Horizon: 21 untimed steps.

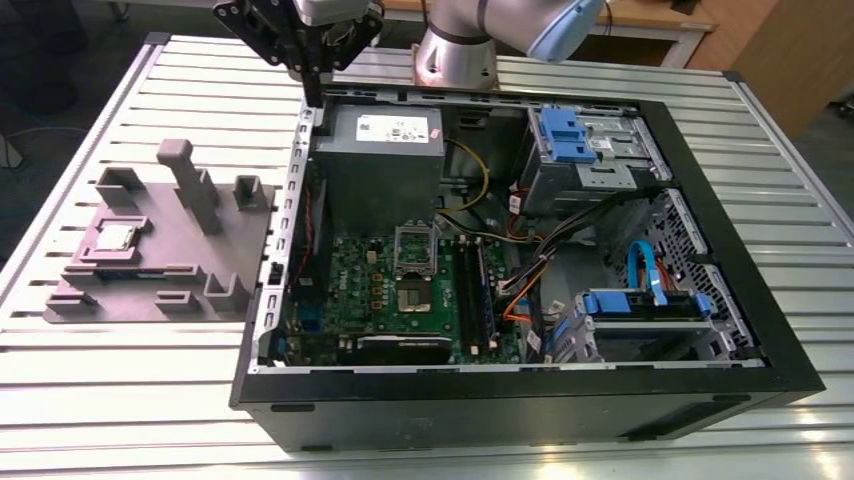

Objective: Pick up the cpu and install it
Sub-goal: 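Reach for the cpu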

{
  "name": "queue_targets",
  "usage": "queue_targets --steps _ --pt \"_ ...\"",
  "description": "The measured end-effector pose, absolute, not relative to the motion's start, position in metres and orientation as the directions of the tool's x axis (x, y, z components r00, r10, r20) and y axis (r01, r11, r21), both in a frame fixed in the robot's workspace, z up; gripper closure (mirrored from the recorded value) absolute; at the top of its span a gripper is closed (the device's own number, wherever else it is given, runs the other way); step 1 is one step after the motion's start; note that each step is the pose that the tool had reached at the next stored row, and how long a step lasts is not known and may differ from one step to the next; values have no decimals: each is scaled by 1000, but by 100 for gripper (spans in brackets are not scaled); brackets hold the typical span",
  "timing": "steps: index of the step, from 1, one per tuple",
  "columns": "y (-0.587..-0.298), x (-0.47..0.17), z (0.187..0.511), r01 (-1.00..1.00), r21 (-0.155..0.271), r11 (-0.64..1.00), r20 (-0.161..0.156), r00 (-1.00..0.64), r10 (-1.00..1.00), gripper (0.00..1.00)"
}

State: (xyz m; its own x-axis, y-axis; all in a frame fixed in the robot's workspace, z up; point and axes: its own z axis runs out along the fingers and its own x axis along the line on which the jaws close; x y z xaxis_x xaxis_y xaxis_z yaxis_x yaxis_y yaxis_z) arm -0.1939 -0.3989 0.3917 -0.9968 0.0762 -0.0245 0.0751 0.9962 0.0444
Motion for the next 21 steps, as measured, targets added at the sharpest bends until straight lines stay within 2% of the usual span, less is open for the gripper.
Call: queue_targets --steps 21 --pt "-399 -201 391 75 44 996 -24 -997 76 89"
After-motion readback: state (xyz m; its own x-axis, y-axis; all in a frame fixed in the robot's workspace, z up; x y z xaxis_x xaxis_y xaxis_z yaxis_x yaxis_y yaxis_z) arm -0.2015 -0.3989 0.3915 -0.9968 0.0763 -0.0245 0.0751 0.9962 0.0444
